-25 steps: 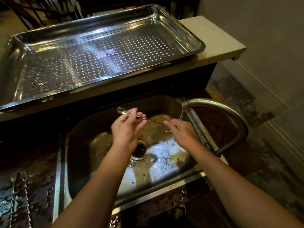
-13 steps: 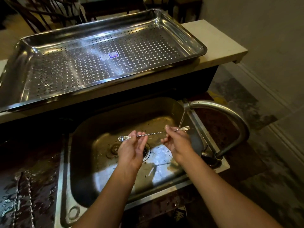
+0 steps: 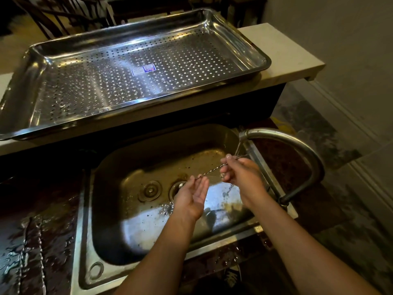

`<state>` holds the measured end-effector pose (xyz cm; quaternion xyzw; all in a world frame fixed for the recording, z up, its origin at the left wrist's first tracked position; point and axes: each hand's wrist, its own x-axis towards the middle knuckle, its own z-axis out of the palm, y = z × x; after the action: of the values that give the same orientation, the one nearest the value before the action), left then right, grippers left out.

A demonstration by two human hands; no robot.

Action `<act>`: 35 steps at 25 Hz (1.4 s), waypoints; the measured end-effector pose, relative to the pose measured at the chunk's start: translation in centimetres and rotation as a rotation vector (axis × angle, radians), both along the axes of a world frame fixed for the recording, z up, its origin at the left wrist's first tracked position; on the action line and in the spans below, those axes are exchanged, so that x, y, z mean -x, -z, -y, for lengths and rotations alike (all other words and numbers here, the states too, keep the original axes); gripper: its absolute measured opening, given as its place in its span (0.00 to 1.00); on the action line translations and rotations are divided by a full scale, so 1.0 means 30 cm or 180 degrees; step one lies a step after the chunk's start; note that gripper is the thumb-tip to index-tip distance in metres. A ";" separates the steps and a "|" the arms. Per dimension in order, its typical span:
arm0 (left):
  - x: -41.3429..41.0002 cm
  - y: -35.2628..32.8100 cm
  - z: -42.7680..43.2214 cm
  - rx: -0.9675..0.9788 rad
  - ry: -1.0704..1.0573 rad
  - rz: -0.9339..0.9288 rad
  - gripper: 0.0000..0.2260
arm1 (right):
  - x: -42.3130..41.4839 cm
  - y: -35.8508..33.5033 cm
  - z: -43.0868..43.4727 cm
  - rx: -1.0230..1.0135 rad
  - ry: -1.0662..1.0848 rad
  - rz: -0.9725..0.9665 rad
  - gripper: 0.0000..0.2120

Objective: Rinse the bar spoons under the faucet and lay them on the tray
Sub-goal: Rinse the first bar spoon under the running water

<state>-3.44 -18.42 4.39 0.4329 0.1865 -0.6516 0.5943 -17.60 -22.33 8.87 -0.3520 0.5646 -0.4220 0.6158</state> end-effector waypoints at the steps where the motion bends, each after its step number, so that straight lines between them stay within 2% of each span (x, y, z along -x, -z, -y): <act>1: -0.004 0.012 0.008 -0.0065 -0.0081 -0.0015 0.10 | 0.014 -0.015 -0.003 0.0121 0.0049 -0.0077 0.10; 5: 0.006 0.068 0.040 -0.0220 0.0245 0.0493 0.10 | 0.045 -0.049 -0.016 0.0318 0.0185 -0.0331 0.09; 7: 0.050 0.087 0.040 -0.0223 0.0555 0.0428 0.12 | 0.050 -0.055 -0.012 0.0393 0.0178 -0.0470 0.11; 10: 0.119 0.096 0.041 -0.0223 0.0828 0.0180 0.06 | 0.063 -0.069 -0.004 0.0484 0.0089 -0.0663 0.13; 13: 0.155 0.095 0.060 -0.0135 0.1034 0.0185 0.08 | 0.075 -0.076 0.012 0.0533 0.0069 -0.0729 0.14; 17: 0.131 0.097 0.061 -0.0116 0.0874 0.0281 0.08 | 0.086 -0.051 0.047 0.0234 0.0431 -0.0558 0.12; 19: 0.105 0.105 0.049 -0.0098 0.0737 0.0389 0.09 | 0.091 -0.027 0.051 0.0095 0.0277 -0.0706 0.11; 23: 0.074 0.110 0.025 0.0115 0.0559 0.0417 0.07 | 0.071 0.025 0.052 -0.0132 -0.0063 -0.0517 0.02; 29: 0.106 0.057 -0.017 0.0789 0.1105 0.0401 0.07 | 0.019 0.058 0.023 -0.0327 -0.0387 -0.0660 0.03; 32: 0.052 0.062 -0.037 0.0812 0.1082 0.0598 0.06 | 0.021 0.061 0.032 -0.0351 -0.0212 -0.0343 0.09; 35: -0.059 0.089 -0.071 0.0648 0.1001 0.0913 0.06 | 0.060 0.039 0.089 -0.0428 0.0540 0.0520 0.09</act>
<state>-1.67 -16.30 1.71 0.4826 -0.0362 -0.6835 0.5465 -19.40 -25.00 7.69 -0.2253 0.5674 -0.4611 0.6440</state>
